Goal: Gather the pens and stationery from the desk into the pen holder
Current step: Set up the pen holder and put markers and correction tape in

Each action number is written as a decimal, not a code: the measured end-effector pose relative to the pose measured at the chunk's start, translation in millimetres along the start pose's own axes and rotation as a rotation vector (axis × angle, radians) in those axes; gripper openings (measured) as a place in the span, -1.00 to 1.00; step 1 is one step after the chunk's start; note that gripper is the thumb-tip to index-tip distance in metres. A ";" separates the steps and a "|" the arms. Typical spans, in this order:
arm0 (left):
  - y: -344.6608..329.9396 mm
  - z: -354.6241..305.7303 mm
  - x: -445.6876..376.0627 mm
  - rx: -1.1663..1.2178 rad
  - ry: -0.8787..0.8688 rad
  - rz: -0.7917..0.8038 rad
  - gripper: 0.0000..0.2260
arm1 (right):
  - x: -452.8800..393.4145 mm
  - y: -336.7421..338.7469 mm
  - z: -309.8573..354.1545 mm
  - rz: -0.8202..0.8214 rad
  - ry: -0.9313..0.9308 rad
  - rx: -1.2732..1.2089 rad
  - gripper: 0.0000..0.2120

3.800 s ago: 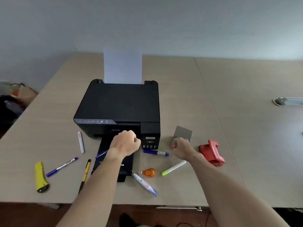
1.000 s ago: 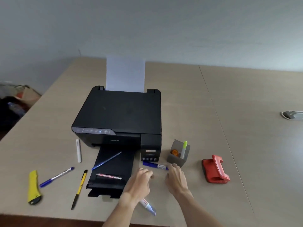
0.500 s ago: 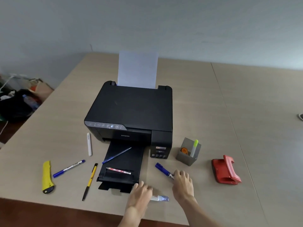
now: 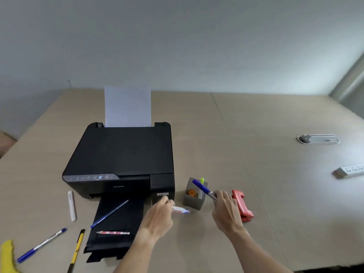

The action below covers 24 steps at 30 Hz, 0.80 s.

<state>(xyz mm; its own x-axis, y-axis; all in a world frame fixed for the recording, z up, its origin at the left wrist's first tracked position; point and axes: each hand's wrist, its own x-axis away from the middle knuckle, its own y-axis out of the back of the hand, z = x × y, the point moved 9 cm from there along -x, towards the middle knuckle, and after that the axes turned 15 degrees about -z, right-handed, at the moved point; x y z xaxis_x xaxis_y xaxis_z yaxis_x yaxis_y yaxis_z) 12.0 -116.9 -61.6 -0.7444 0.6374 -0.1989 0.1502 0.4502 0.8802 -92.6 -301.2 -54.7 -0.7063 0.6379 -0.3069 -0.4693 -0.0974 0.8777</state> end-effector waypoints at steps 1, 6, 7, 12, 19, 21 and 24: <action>4.6 -3.4 -5.8 0.021 -0.004 -0.026 -0.80 | -6.1 2.9 -0.3 -0.001 0.014 0.013 -0.86; 29.3 -22.3 -30.2 0.046 -0.075 -0.137 -0.88 | -26.5 7.4 15.7 -0.009 0.037 -0.058 -0.83; 34.3 -25.6 -34.4 0.045 -0.092 -0.159 -0.88 | -28.4 6.5 21.5 0.000 0.041 -0.073 -0.81; 47.5 -37.8 -54.0 0.068 -0.103 -0.219 -0.88 | -30.2 0.8 29.5 0.023 -0.040 -0.102 -0.64; 16.7 -54.6 -69.2 0.118 -0.094 -0.082 -0.94 | -12.5 -3.1 5.3 0.101 -0.173 -0.008 -0.91; 3.7 -54.1 -69.1 0.114 -0.064 -0.040 -0.91 | -4.8 -7.7 -0.7 0.133 -0.210 -0.013 -0.87; -9.4 -52.5 -65.8 0.121 -0.031 -0.006 -0.85 | 5.4 -11.0 -4.5 0.162 -0.211 -0.006 -0.86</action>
<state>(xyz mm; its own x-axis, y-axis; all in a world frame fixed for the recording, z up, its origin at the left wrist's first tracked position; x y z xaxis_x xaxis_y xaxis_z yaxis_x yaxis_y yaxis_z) 25.4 -195.9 -34.2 -0.7250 0.6531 -0.2187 0.2252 0.5249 0.8208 -93.6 -300.1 -67.7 -0.6466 0.7588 -0.0782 -0.3627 -0.2156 0.9066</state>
